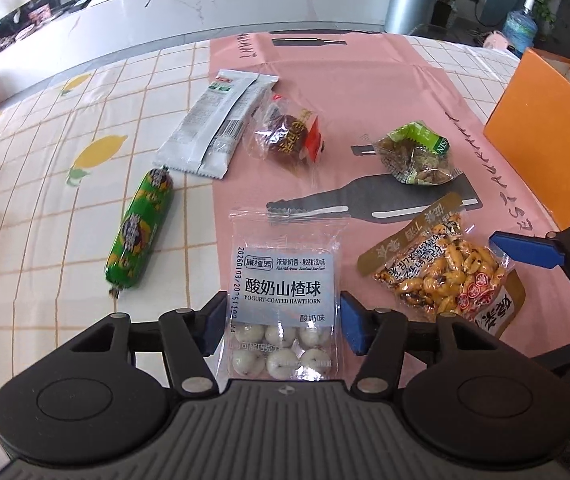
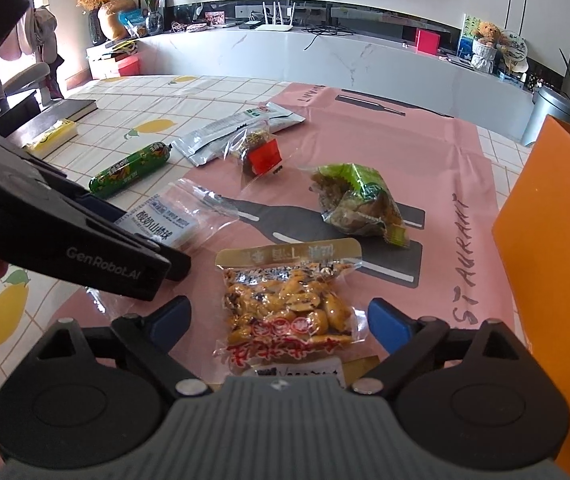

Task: Organize snacks
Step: 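Move the left tool onto the white hawthorn-ball bag while the right tool approaches the peanut bag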

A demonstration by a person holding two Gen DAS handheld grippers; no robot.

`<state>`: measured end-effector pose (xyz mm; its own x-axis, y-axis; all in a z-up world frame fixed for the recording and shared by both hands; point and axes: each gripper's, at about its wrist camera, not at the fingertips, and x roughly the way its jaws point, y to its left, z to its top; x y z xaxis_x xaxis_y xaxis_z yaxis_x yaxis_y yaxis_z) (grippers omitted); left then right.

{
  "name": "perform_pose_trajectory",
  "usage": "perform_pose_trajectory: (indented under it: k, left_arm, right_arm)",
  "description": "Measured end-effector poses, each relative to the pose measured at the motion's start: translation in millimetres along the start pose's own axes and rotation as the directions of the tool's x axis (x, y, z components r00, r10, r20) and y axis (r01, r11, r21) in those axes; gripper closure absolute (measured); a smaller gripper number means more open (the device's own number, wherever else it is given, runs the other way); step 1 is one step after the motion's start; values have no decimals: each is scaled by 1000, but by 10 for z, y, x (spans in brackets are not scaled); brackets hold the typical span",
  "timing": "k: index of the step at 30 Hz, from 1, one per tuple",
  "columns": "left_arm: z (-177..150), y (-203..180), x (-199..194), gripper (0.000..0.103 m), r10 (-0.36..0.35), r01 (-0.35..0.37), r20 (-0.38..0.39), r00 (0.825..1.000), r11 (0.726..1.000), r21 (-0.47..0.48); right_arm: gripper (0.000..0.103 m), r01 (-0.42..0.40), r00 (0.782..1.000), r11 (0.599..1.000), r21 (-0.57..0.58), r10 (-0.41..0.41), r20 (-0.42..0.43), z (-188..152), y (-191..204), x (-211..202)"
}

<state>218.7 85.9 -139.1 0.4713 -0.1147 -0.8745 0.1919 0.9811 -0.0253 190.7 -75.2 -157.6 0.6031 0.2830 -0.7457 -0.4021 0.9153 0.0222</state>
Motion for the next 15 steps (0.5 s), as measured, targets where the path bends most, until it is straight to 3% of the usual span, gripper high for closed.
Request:
perform_pose_trajectory:
  k: [3,5,10,15]
  left_arm:
    - [-48,12,-33,37,-3,3,1,1000,1000,-12]
    - [-70,22,-52,37,-8,8,0,1000,1000,-23]
    - [-110,37,-81,37,-26,27,6,1000,998,-56]
    - [-123,5,-149,37,-43,44,14,999,996,-77]
  right_arm:
    - [12,18,1000,1000,-1,-18,-13,-21,8,24]
    - [19,26,999,1000,10,-26,-25,-32,-14,39]
    - [22,34,999,999,5,-34,-27,-52,-21,5]
    - [32,42,999,999,-25,-43,-24,-47,13,-46]
